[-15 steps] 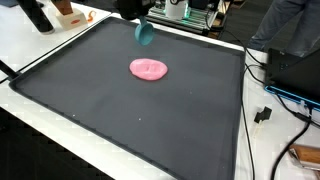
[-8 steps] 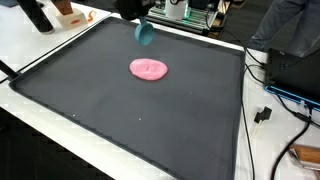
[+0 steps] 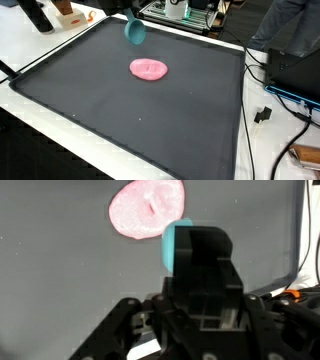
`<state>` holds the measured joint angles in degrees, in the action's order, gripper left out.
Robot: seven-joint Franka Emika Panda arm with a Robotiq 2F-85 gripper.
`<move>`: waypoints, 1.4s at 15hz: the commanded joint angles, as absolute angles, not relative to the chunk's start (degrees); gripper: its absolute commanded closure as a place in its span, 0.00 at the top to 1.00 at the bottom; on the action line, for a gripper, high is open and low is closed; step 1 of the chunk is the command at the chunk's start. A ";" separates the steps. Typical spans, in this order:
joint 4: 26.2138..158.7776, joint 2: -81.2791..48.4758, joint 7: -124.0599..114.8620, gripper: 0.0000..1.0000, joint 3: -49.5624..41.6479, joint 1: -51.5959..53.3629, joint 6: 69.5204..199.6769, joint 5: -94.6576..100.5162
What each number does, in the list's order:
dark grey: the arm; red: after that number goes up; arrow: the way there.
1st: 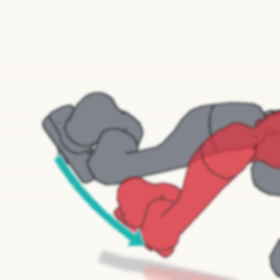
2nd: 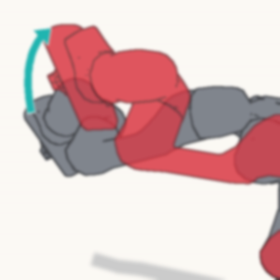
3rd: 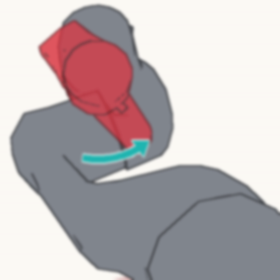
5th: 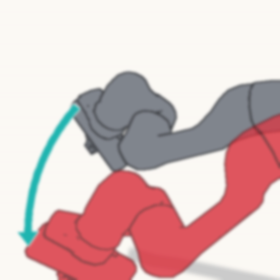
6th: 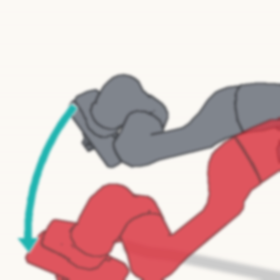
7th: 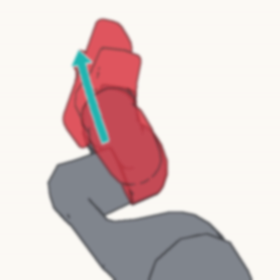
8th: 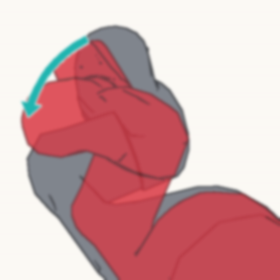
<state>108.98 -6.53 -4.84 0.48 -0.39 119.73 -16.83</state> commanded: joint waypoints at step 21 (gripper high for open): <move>102.92 -24.80 41.90 0.25 -1.23 -13.37 102.36 -41.33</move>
<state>105.51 -21.67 40.82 -1.26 -12.23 105.23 -39.99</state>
